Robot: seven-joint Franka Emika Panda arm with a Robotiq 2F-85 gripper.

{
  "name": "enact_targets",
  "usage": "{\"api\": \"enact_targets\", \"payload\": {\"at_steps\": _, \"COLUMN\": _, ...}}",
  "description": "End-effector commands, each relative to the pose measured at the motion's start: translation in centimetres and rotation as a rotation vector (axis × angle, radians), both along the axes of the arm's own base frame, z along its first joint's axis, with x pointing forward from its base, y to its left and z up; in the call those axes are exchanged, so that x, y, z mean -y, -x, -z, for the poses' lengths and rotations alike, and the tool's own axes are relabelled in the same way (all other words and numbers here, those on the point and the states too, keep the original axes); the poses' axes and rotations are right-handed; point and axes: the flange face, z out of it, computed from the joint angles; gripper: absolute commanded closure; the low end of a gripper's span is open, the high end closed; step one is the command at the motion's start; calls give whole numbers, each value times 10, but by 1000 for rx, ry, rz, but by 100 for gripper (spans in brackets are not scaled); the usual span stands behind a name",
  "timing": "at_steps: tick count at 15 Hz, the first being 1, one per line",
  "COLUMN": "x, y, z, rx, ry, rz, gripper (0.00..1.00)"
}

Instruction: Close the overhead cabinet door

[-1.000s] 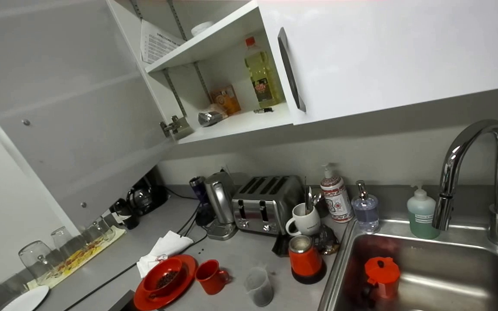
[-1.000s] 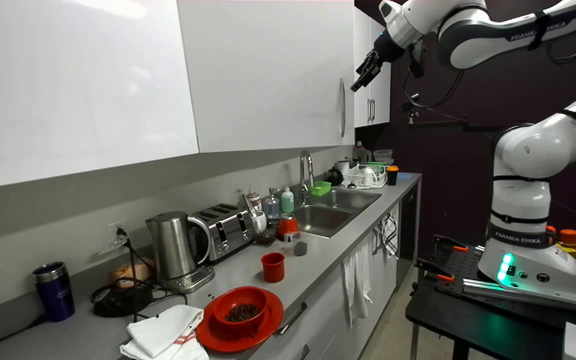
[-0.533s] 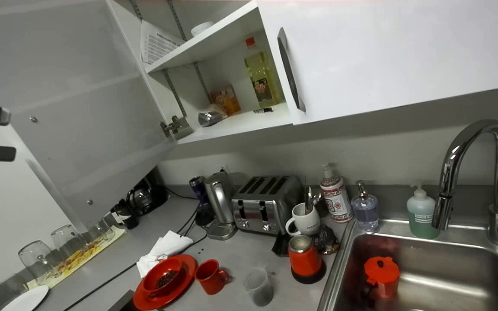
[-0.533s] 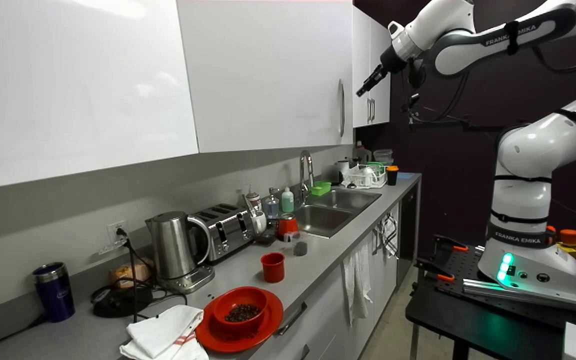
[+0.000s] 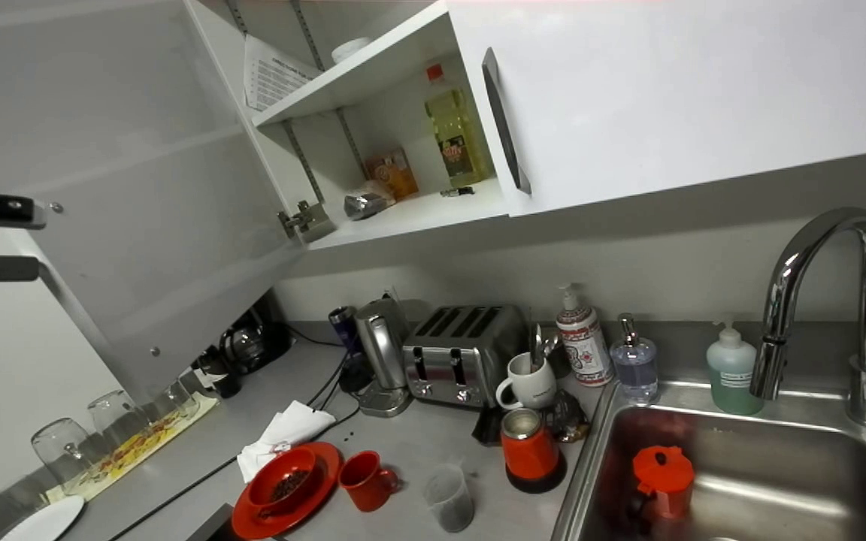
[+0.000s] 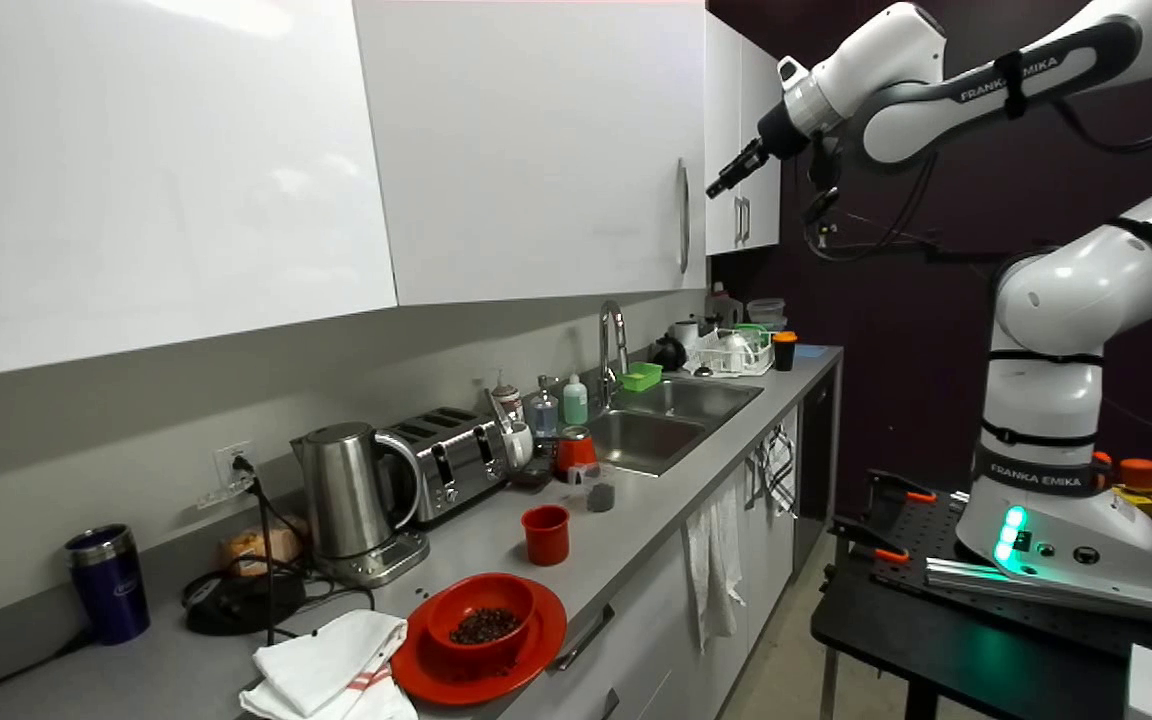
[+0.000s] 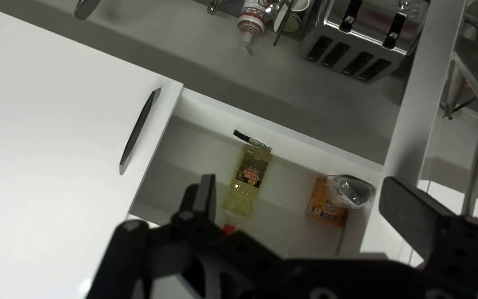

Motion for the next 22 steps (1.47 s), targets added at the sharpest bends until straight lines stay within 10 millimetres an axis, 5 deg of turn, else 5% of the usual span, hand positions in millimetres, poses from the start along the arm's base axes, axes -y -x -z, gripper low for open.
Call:
{"api": "enact_targets", "payload": {"at_steps": 1, "x": -3, "y": 20, "z": -24, "rx": 82, "ry": -72, "rz": -13, "gripper": 0}}
{"api": "enact_targets", "payload": {"at_steps": 5, "x": -9, "y": 37, "z": -39, "rx": 139, "ry": -102, "rz": -26, "gripper": 0}}
{"api": "enact_targets", "payload": {"at_steps": 9, "x": -37, "y": 38, "z": -40, "rx": 148, "ry": -51, "rz": -75, "gripper": 0}}
{"api": "enact_targets", "payload": {"at_steps": 14, "x": -82, "y": 36, "z": -28, "rx": 140, "ry": 31, "rz": -116, "gripper": 0}}
{"api": "enact_targets", "payload": {"at_steps": 22, "x": -114, "y": 24, "z": -2, "rx": 95, "ry": 108, "rz": -97, "gripper": 0}}
